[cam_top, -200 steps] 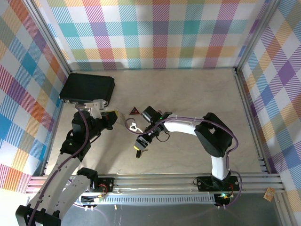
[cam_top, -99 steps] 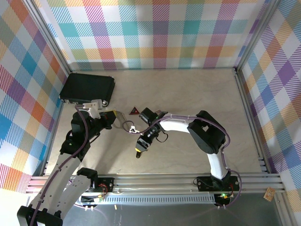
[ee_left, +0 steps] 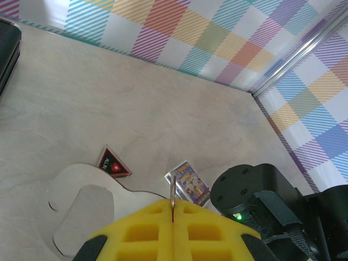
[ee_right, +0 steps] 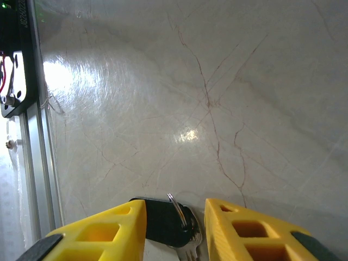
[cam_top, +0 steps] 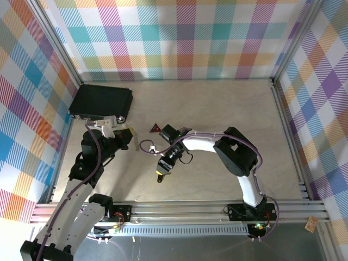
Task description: Put the keys on the keyring
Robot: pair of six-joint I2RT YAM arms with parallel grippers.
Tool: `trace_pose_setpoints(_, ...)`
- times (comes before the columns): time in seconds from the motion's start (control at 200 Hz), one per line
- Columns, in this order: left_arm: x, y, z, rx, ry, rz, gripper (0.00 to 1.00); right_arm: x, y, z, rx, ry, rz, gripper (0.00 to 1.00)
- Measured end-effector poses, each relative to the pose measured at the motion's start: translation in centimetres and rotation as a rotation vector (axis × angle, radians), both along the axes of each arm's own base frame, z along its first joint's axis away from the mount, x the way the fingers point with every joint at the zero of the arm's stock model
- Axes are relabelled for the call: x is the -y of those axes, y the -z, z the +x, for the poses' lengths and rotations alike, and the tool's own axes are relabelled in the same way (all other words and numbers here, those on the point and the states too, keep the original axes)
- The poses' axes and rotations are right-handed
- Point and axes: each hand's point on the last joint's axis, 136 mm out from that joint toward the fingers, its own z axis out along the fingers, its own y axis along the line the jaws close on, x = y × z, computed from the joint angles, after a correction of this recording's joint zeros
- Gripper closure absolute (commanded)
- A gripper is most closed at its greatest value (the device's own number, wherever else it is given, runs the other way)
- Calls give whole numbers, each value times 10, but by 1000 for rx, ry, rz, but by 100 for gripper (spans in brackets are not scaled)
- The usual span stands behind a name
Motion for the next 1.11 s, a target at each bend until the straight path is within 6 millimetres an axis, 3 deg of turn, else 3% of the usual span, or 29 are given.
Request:
trace_pose_setpoints(0.29, -2, 0, -1, 5, -10, 1, 100, 1, 6, -2, -9, -15, -7, 69)
trace_pose_setpoints(0.655, -4, 2, -2, 3, -14, 2, 100, 1, 9, -6, -11, -33, -14, 82)
trace_pose_setpoints(1.105, -5, 2, -1, 6, -22, 3, 100, 1, 7, -11, -29, -53, 0, 92)
